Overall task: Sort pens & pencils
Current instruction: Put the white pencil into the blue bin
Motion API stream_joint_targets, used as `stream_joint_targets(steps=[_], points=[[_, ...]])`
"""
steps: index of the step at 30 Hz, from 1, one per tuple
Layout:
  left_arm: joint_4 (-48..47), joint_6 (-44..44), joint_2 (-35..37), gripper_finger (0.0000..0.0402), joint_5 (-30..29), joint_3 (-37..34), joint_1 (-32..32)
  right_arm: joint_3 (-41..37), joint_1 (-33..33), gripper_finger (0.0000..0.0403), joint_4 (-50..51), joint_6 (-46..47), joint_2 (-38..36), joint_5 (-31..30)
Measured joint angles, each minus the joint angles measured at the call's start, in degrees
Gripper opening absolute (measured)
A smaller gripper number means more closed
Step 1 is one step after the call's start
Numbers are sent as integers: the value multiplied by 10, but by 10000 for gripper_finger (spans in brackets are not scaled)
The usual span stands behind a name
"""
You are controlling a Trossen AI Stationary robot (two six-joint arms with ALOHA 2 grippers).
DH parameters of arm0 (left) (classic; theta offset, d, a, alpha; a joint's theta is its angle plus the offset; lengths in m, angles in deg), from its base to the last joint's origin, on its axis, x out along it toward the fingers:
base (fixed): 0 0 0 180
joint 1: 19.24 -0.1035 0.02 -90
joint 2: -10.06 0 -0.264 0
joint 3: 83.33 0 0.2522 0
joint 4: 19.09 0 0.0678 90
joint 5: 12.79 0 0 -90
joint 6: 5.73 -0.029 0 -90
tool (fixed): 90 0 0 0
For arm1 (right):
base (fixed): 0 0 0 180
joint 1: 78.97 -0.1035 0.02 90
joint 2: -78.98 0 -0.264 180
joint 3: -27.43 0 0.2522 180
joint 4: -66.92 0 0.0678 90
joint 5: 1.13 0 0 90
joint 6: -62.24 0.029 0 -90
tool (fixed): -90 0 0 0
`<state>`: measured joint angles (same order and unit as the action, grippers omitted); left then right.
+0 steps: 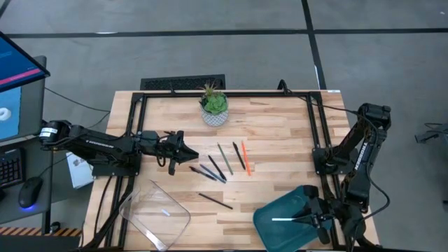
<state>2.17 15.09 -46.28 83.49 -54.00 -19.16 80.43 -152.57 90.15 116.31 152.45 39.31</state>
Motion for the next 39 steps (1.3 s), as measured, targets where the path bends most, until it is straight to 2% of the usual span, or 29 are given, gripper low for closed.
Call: stream_joint_targets(steps=[15, 21, 29, 39], points=[[0, 0, 0, 46, 0, 0, 0, 0, 2, 68, -8, -2, 0, 2], [0, 4, 0, 46, 0, 0, 0, 0, 9, 68, -8, -59, 0, 17], [0, 14, 0, 46, 20, 0, 0, 0, 32, 68, -23, -46, -3, 45], [0, 15, 0, 46, 30, 0, 9, 0, 19, 76, -23, -41, -20, 53]])
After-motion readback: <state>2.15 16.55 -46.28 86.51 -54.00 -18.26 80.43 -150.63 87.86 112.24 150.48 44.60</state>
